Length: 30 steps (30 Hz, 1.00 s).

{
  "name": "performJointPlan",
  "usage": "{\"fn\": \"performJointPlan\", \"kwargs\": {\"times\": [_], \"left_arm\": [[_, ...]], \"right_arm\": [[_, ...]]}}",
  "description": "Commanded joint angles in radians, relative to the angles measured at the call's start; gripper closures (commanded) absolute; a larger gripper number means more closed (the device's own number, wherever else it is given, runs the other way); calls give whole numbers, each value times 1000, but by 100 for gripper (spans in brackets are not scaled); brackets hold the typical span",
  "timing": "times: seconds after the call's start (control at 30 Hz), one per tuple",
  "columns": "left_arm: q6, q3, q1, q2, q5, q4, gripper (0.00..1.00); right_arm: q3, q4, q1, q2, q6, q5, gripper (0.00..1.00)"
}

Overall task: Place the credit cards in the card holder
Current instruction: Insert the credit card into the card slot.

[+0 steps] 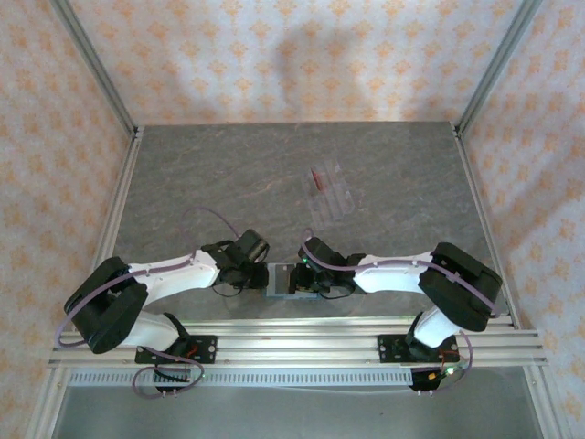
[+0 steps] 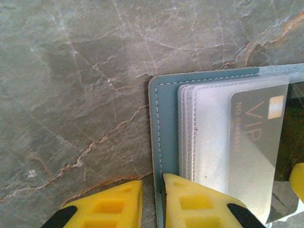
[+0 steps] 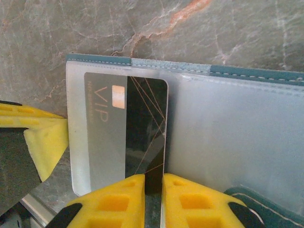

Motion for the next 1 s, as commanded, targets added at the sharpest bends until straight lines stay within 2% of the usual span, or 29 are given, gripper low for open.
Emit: {"fn": "performJointPlan", "kwargs": {"times": [0.0,0.3,0.53,0.73,0.97], "left_arm": [[-2,-18,4,10,12,35,82],[-28,-53,-4,6,11,67,82],[-34,-63,-7,5,9,73,82],[-36,-66,-8,3,0,74,82],[-46,-77,-8,-6,-18,67,82]], "right_arm": [[31,-45,-3,22,-20,6,88],[45,-27,-2,46,14,-18,99],[40,42,24,72,70,-31,98],[43,32,29,53,71,-25,86],[100,-237,-28,-55,-42,48,73]]}}
